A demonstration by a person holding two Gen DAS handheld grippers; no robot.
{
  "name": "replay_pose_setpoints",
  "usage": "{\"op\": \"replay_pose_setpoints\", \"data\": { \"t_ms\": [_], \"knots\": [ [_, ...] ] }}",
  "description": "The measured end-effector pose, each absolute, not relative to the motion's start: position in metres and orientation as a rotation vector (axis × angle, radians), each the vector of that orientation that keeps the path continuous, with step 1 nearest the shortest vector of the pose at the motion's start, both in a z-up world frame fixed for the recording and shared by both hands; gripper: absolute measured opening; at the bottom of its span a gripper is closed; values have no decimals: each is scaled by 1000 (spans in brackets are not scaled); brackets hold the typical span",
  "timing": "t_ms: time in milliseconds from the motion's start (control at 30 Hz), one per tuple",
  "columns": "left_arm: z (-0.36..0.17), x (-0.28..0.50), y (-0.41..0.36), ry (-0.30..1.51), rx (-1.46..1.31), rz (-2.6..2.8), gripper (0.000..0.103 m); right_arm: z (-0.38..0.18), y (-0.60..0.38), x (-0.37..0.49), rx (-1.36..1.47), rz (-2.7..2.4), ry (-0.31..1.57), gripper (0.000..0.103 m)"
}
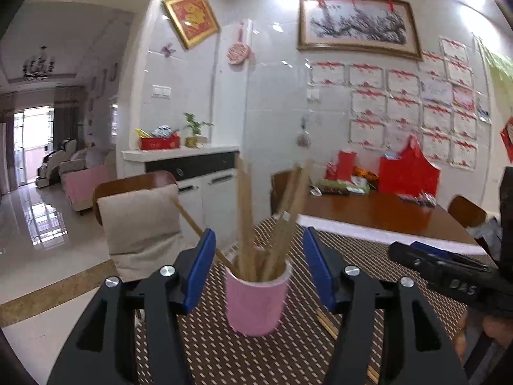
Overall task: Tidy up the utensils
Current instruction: 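Move both grippers back down over the last loose chopsticks, then close the right gripper on a loose chopstick while the left gripper grasps another one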
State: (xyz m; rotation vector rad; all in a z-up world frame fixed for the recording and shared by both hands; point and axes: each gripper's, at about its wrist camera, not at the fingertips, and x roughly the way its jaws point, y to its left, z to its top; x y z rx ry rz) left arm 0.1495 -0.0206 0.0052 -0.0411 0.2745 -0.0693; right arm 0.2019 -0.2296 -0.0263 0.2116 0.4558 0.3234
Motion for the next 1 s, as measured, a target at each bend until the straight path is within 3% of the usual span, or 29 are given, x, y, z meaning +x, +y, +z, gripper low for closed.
{"op": "replay_pose_setpoints", "data": {
  "t_ms": [133, 367, 733, 1000],
  "knots": [
    [-12, 150, -39, 405, -38, -157, 57, -46, -242, 201, 177, 284, 554, 64],
    [-79, 188, -91, 875, 7, -288, 57, -85, -266, 196, 175, 243, 699, 68],
    [-126, 223, -122, 1018, 47, -223, 57, -111, -299, 204, 305, 312, 759, 72],
    [-127, 226, -146, 977, 139, -210, 57, -120, -295, 216, 358, 389, 801, 72]
  ]
}}
